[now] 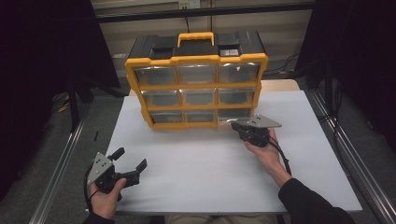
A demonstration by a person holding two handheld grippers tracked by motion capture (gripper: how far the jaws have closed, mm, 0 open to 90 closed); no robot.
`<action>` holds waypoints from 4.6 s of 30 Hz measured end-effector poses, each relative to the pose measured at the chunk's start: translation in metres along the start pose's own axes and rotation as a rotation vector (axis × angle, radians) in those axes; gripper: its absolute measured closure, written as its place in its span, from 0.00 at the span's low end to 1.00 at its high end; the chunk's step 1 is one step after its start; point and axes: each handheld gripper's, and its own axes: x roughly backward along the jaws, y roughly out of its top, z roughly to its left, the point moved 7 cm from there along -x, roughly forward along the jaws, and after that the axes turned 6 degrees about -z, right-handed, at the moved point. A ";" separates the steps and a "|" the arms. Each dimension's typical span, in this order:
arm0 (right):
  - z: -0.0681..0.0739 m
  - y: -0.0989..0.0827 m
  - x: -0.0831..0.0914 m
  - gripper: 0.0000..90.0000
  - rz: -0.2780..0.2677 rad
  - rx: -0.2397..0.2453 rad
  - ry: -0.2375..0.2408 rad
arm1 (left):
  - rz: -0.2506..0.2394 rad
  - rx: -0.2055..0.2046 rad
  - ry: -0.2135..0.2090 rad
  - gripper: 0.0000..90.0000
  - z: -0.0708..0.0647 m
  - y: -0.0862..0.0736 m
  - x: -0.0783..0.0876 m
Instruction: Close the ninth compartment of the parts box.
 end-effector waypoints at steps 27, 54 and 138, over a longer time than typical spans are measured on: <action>-0.007 -0.002 -0.009 1.00 -0.002 0.001 -0.020 | -0.003 0.000 0.003 0.04 0.001 0.000 0.000; -0.017 -0.003 -0.014 1.00 -0.007 0.002 -0.054 | -0.002 0.001 0.000 0.04 0.001 0.000 0.000; -0.014 0.003 -0.003 0.39 0.014 -0.103 -0.028 | 0.002 0.014 -0.004 0.04 0.003 -0.002 -0.004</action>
